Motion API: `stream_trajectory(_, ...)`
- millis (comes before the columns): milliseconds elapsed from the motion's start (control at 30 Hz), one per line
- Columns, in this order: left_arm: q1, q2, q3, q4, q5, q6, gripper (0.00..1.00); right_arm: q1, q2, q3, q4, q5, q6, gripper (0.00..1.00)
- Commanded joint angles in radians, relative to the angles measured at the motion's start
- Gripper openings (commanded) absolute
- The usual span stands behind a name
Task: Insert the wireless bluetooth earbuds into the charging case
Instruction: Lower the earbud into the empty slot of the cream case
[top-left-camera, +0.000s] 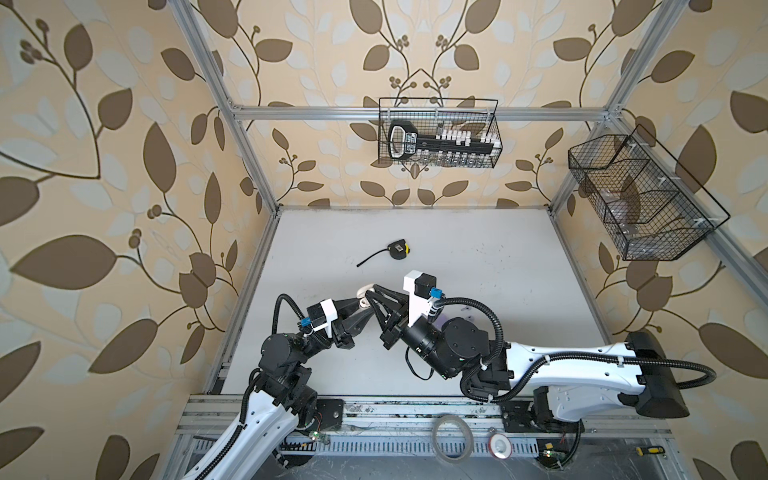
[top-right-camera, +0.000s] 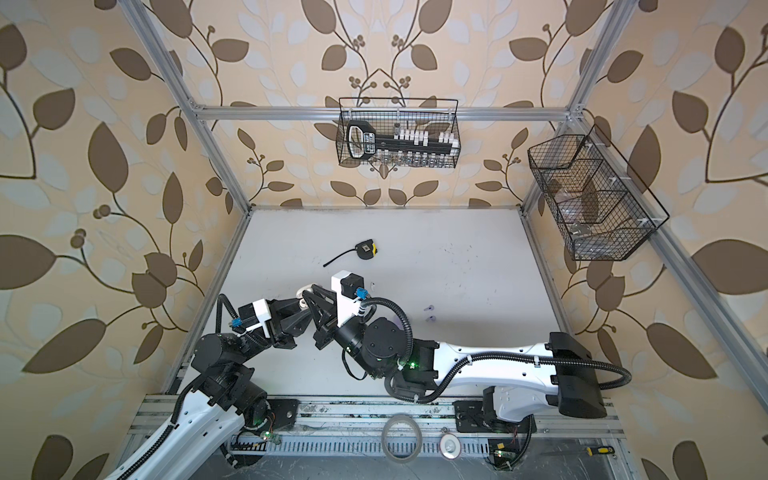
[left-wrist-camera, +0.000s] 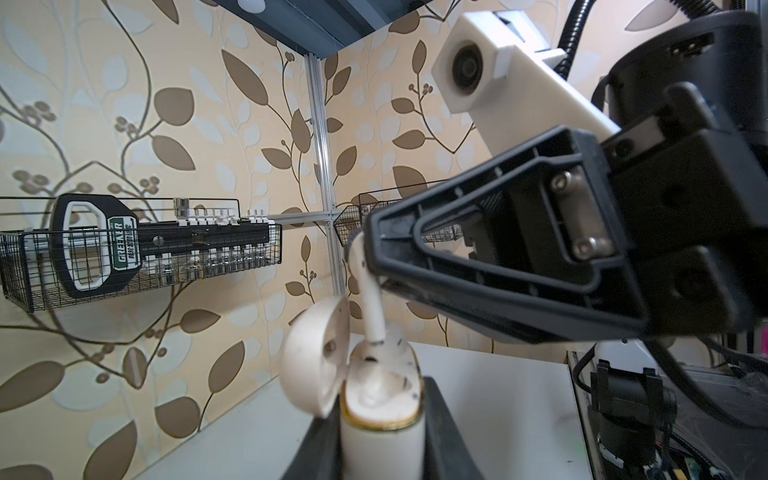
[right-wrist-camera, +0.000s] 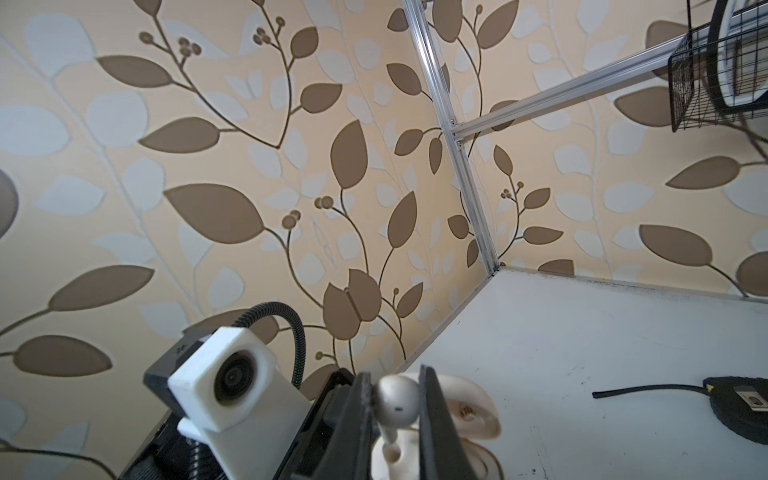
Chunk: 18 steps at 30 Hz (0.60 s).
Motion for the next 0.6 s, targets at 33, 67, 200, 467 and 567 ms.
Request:
stream_trajectory(33, -0.002, -0.01, 0.022, 0.041, 0.008, -0.01, 0.0, 0.0, 0.024, 0.041, 0.005, 0.006, -0.015, 0.01)
stream_trajectory(67, -0.003, -0.012, 0.023, 0.039, 0.007, -0.01, 0.0, -0.001, 0.03, 0.042, 0.002, 0.004, -0.015, 0.01)
stream_trajectory(200, -0.002, -0.014, 0.024, 0.029, -0.002, -0.008, 0.0, -0.002, 0.043, 0.047, -0.002, 0.008, -0.012, 0.01)
stream_trajectory(467, -0.002, -0.034, 0.019, 0.018, -0.013, -0.009, 0.0, -0.02, 0.037, 0.022, -0.022, 0.017, 0.007, 0.0)
stream_trajectory(567, -0.002, -0.04, 0.018, 0.016, -0.013, -0.01, 0.0, -0.023, 0.033, 0.014, -0.024, 0.015, 0.011, 0.0)
